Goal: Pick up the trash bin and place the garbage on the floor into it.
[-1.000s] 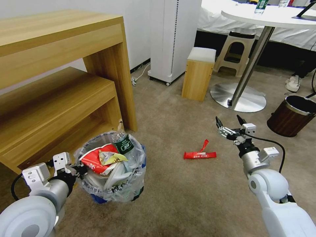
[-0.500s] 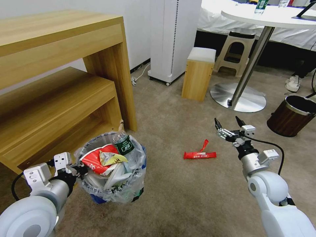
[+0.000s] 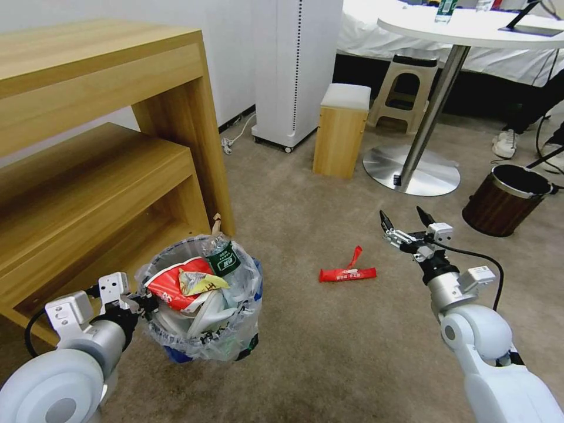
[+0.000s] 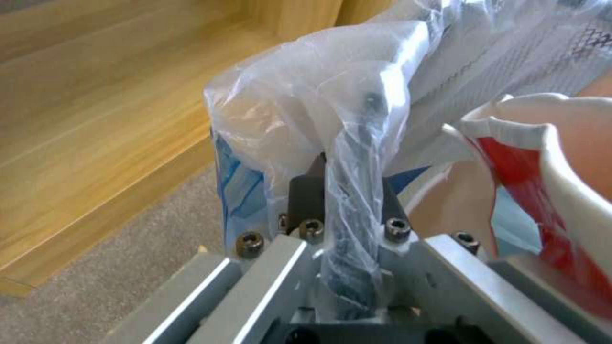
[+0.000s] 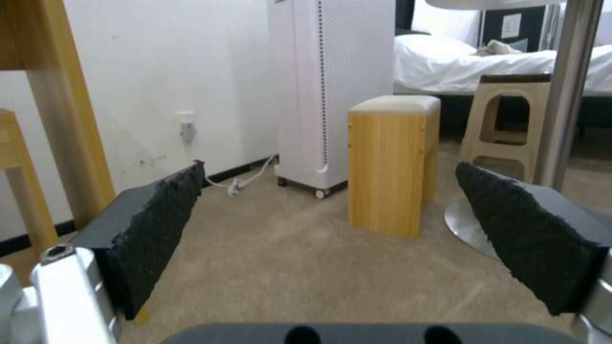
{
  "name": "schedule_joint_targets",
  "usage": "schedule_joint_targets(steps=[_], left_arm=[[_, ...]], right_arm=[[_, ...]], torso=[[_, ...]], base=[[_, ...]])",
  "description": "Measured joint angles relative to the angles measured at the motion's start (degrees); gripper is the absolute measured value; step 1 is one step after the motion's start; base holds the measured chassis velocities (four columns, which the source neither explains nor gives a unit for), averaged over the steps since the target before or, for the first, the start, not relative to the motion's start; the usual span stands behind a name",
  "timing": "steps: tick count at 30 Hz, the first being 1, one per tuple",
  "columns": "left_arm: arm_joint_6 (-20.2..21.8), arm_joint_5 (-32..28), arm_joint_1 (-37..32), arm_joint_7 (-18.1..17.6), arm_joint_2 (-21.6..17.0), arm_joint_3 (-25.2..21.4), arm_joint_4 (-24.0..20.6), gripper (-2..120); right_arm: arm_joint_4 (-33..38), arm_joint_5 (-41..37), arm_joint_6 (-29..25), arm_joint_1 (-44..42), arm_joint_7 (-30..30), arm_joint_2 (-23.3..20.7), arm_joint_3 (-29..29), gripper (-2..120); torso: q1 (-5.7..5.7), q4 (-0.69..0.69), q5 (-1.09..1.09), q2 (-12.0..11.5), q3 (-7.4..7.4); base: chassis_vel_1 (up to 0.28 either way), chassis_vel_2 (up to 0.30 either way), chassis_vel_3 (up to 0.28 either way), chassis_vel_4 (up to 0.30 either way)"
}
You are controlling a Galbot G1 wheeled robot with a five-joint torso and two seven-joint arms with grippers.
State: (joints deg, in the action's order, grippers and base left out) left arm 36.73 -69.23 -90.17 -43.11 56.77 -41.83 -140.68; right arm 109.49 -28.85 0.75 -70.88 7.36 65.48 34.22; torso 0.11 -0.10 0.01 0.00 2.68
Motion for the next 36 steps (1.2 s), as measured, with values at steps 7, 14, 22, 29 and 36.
schedule_joint_targets(steps=[7, 14, 22, 29, 36], left_arm=[[-0.1, 0.0, 0.2, -0.3, -0.1, -0.6, 0.0, 1], [-0.1, -0.2, 0.2, -0.3, -0.2, -1.0, 0.0, 1], [-0.1, -0.2, -0.1, -0.1, -0.1, -1.2, -0.4, 1], [-0.1, -0.2, -0.2, 0.1, -0.1, -1.2, -0.5, 1], [0.0, -0.2, 0.0, 0.2, -0.2, -1.1, -0.3, 1]], right_arm=[[0.1, 0.1, 0.3, 0.0, 0.0, 0.2, -0.2, 100], [0.1, 0.1, 0.0, -0.4, 0.2, 0.5, -0.4, 100], [0.4, 0.1, -0.2, -0.5, 0.2, 0.5, -0.4, 100], [0.0, 0.2, -0.8, -0.5, 0.1, 0.7, -0.6, 100], [-0.4, 0.2, -1.1, -0.2, 0.0, 0.5, -1.1, 100]], torso=[[0.00, 0.00, -0.01, 0.0, 0.00], [0.00, -0.01, -0.01, 0.0, 0.00], [0.00, -0.01, -0.01, 0.0, 0.00], [0.00, -0.01, 0.00, 0.0, 0.01], [0.03, -0.01, -0.02, 0.0, 0.02]], base=[[0.000, 0.000, 0.000, 0.000], [-0.011, 0.008, 0.008, -0.018], [-0.146, 0.130, 0.143, -0.137], [-0.235, 0.243, 0.239, -0.226], [-0.200, 0.233, 0.213, -0.224]])
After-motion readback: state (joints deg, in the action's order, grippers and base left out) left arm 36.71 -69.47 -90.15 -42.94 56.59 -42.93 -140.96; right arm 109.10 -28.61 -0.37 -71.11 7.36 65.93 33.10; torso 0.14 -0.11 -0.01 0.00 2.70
